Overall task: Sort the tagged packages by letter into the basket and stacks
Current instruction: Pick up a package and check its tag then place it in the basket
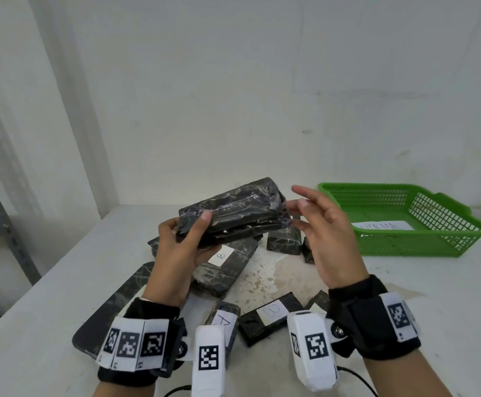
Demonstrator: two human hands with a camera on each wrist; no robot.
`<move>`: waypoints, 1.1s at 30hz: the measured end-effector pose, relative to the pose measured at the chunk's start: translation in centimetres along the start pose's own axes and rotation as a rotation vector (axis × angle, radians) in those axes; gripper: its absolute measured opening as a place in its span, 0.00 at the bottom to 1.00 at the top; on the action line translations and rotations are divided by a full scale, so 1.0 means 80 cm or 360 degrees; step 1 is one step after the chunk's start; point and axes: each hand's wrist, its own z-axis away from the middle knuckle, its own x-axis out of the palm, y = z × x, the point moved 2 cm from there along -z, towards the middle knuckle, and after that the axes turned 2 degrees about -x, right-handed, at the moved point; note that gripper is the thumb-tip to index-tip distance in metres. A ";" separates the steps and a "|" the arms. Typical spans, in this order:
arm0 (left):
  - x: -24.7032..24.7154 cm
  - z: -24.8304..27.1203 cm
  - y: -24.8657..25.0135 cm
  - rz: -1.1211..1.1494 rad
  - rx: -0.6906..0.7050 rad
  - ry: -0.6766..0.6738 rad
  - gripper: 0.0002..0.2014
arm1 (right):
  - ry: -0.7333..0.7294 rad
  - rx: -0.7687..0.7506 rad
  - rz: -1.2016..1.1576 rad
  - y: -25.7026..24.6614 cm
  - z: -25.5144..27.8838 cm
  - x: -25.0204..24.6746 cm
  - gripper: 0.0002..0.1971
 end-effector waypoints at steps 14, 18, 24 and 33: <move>0.007 -0.005 -0.021 -0.0302 -0.0252 -0.0012 0.23 | -0.0460 0.0907 -0.0351 0.021 0.009 0.036 0.47; 0.012 -0.002 -0.015 -0.0394 -0.0223 -0.0027 0.24 | -0.0412 0.0806 -0.0528 0.023 0.011 0.044 0.51; 0.026 0.019 0.012 -0.0469 0.0063 -0.0016 0.44 | -0.0279 0.0655 -0.0512 0.019 0.012 0.044 0.25; 0.053 0.028 0.018 -0.0582 0.0233 -0.0535 0.31 | -0.0221 0.0350 -0.0247 0.017 0.016 0.056 0.11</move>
